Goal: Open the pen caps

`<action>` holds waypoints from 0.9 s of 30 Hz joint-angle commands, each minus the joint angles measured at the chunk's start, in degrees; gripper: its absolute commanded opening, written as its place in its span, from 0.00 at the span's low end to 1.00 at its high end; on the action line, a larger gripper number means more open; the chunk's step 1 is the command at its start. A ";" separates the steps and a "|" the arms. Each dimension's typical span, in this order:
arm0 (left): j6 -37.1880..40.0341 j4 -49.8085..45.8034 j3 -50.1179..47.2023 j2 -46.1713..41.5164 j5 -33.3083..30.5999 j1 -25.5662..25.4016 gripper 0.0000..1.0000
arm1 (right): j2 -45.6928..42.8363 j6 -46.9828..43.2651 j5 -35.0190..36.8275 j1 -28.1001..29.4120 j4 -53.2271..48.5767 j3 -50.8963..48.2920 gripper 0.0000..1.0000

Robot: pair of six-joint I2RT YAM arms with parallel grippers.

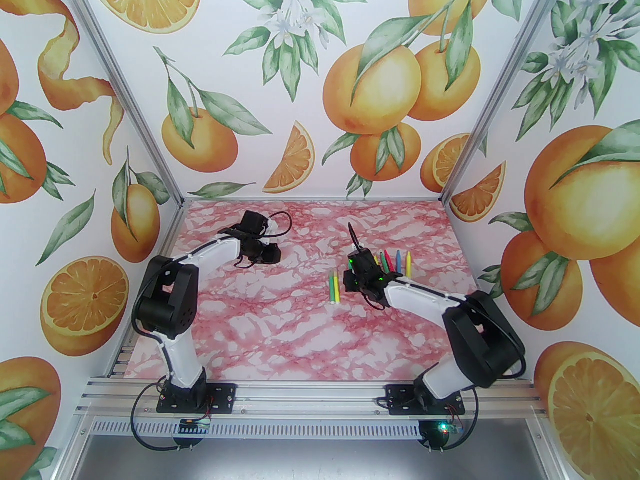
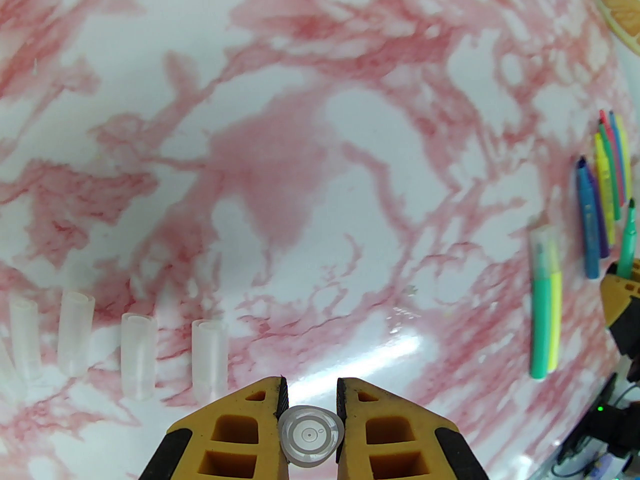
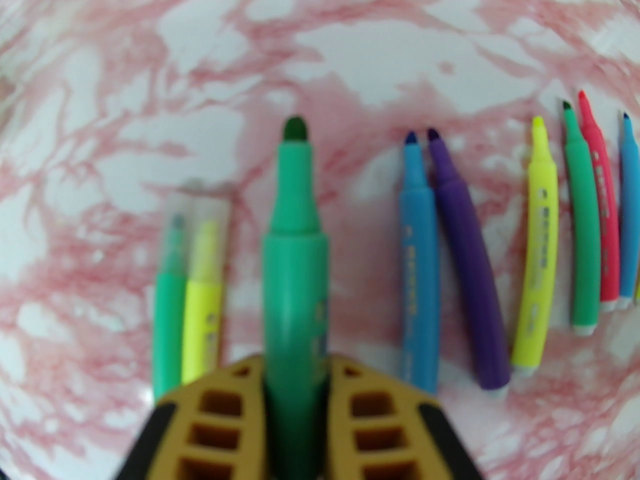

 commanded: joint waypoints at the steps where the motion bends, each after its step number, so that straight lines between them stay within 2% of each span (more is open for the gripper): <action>1: 1.71 -2.34 2.19 1.37 -2.31 -0.48 0.00 | 2.72 2.26 3.45 -0.46 -2.29 2.31 0.00; 7: 3.31 -3.78 3.69 3.55 -1.97 -1.18 0.00 | 5.16 3.10 3.80 -0.75 -2.91 3.46 0.00; 16: 3.64 -4.59 4.85 6.64 -3.38 -1.55 0.03 | 7.43 3.61 4.76 -1.21 -4.83 5.06 0.07; 23: 4.07 -5.51 6.17 8.93 -4.44 -1.56 0.10 | 8.95 2.98 5.22 -1.28 -6.30 6.30 0.13; 27: 4.24 -5.74 6.25 9.35 -5.03 -1.57 0.18 | 9.81 2.80 5.29 -1.32 -7.24 6.82 0.16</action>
